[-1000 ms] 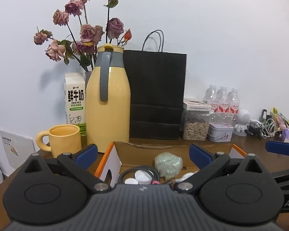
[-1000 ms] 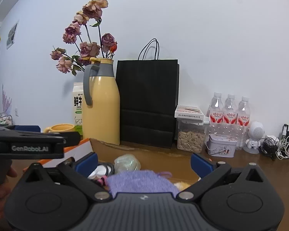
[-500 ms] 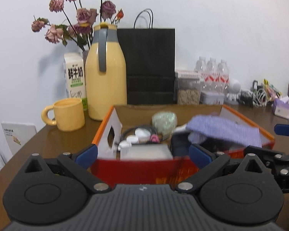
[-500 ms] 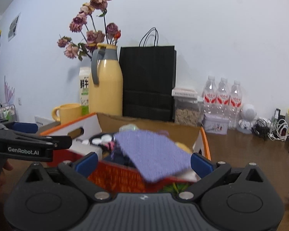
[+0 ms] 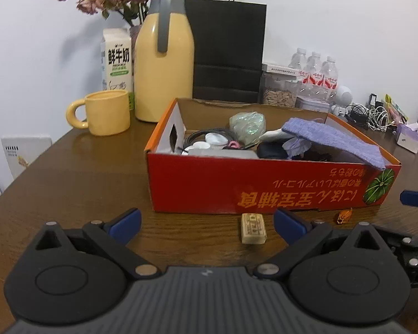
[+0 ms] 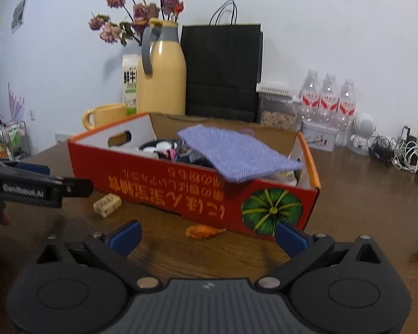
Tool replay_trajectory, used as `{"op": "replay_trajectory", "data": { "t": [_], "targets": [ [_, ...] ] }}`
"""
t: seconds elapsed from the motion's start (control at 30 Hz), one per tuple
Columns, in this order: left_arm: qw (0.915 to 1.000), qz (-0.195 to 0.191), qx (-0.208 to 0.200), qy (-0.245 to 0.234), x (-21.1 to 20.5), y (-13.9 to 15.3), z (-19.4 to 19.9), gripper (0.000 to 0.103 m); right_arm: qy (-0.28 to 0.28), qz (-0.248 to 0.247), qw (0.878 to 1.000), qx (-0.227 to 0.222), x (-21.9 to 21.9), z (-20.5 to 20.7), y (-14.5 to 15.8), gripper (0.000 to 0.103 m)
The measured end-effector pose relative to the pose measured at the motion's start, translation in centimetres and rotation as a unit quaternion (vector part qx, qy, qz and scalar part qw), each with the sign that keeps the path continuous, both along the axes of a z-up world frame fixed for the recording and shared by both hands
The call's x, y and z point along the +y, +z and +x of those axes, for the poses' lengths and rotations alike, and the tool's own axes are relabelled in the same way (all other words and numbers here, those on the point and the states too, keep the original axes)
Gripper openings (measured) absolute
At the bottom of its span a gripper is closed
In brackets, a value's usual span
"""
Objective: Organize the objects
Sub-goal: 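Lift both grippers out of the box, then grasp the small orange item beside the box with the right gripper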
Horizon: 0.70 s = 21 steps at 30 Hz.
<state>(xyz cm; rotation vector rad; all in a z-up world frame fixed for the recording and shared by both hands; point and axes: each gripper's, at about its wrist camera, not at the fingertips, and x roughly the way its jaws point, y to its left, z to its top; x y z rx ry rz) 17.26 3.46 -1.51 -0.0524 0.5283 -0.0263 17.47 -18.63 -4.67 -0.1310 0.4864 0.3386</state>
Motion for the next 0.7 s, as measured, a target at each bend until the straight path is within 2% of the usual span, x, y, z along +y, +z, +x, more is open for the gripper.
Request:
{"op": "replay_trajectory", "data": {
  "t": [0.17,0.4,0.7],
  "targets": [
    [1.0000,-0.005,-0.001,0.005,0.3,-0.1,-0.1,0.103,-0.006,0.006,1.000,0.010,0.2,0.5,-0.2,0.092],
    [0.9999,-0.010,-0.002,0.000,0.4,-0.1,-0.2,0.103,-0.006,0.000,0.999,0.054,1.3,3.2,-1.0,0.069],
    [0.9999,-0.015,0.000,-0.002,0.5,-0.1,-0.2,0.103,-0.010,-0.008,0.997,0.078,2.0,4.8,-1.5,0.063]
  ]
}}
